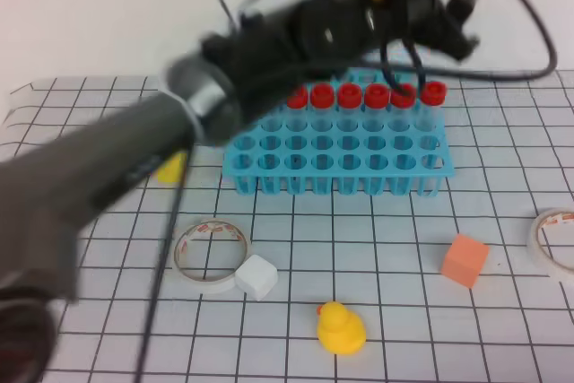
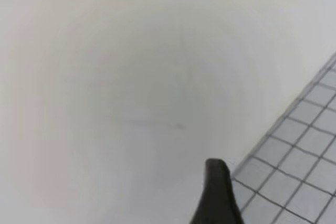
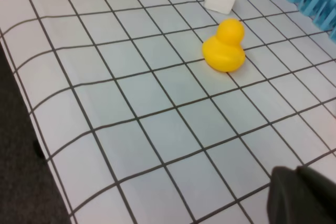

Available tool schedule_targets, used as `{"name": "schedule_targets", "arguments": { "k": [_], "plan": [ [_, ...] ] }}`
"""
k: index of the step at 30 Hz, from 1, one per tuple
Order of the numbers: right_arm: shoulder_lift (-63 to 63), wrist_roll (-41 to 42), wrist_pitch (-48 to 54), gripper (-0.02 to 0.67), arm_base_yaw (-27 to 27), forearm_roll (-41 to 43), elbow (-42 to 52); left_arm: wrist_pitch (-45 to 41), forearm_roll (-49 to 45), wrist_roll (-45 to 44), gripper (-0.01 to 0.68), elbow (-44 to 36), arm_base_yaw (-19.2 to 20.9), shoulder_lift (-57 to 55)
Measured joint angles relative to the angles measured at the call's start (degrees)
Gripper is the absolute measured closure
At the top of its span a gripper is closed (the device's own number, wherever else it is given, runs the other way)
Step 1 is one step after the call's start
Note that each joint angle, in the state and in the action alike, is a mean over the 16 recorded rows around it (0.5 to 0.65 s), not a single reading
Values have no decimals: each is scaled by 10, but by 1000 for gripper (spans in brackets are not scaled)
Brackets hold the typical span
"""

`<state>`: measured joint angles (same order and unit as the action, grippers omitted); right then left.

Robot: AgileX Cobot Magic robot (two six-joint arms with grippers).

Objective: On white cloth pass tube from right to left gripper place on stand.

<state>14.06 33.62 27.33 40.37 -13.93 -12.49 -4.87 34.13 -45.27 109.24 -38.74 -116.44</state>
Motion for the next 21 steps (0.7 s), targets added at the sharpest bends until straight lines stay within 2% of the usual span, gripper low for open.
{"name": "schedule_targets", "arguments": {
  "k": [4, 8, 21],
  "plan": [
    [0, 0, 0, 650, 0, 0, 0, -19, -21, -18, 244, 0, 0, 61],
    [0, 0, 0, 650, 0, 0, 0, -60, -57, -31, 300, 0, 0, 126],
    [0, 0, 0, 650, 0, 0, 0, -316, -185, -8, 611, 0, 0, 352]
  ]
}}
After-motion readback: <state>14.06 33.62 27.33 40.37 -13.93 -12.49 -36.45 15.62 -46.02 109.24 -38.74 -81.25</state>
